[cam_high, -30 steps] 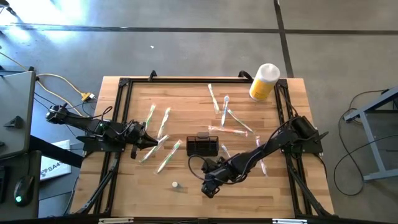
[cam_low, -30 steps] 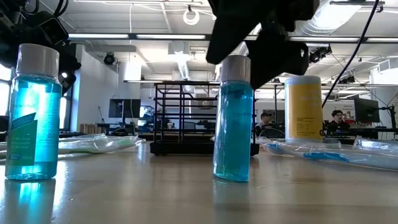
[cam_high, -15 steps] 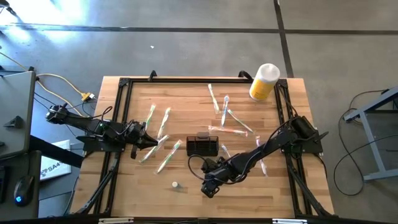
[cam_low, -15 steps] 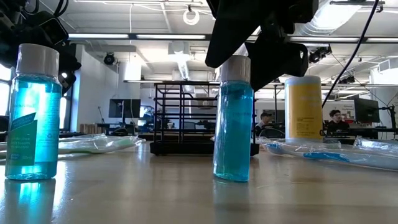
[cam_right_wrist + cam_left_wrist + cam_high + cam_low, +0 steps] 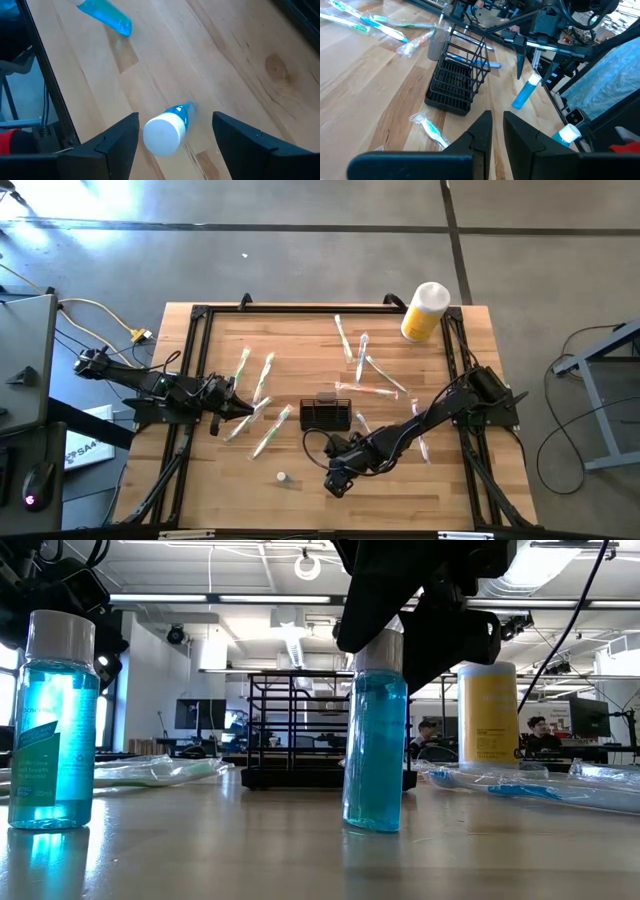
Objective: Pick & Place toothbrushing station
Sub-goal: Put the right mouthwash bottle into the wire organizer
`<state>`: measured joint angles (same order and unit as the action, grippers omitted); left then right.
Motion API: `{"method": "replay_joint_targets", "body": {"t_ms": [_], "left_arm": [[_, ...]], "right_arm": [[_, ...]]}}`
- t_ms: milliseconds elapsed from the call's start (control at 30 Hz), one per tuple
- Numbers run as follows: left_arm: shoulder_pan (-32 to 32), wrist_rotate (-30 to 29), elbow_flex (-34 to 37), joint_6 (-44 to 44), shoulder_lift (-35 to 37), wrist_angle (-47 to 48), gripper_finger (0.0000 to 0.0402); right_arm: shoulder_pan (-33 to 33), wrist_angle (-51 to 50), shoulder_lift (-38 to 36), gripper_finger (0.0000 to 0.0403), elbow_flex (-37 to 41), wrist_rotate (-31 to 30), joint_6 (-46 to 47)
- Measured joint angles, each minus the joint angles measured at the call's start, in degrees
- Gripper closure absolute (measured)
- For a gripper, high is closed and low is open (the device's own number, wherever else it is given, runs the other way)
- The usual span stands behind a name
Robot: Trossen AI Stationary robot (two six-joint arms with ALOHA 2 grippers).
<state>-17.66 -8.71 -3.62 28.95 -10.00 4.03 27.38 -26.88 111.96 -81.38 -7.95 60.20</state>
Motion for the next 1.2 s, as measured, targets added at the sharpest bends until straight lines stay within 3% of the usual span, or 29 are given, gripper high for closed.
{"method": "replay_joint_targets", "body": {"t_ms": [200, 567, 700, 1067, 1200], "left_arm": [[0.0, 0.0, 0.0, 0.0, 0.0, 0.0, 0.0355], [0.0, 0.2, 0.0, 0.0, 0.0, 0.0, 0.0355], [0.0, 0.2, 0.0, 0.0, 0.0, -0.1, 0.0355], [0.0, 0.2, 0.0, -0.1, 0.0, -0.1, 0.0355], [0.0, -2.8, 0.1, -1.4, 0.0, -0.7, 0.0355]], "right_arm": [[0.0, 0.0, 0.0, 0.018, 0.0, 0.4, 0.0], [-0.6, 0.0, 0.0, 0.0273, 0.0, 1.0, 0.0], [-1.6, 0.0, 0.0, 0.0314, 0.0, 3.8, 0.0], [-1.9, 0.0, 0.0, 0.0314, 0.0, 4.2, -1.2], [-1.8, -0.1, -0.2, 0.0314, 0.0, 3.8, -3.5]]}}
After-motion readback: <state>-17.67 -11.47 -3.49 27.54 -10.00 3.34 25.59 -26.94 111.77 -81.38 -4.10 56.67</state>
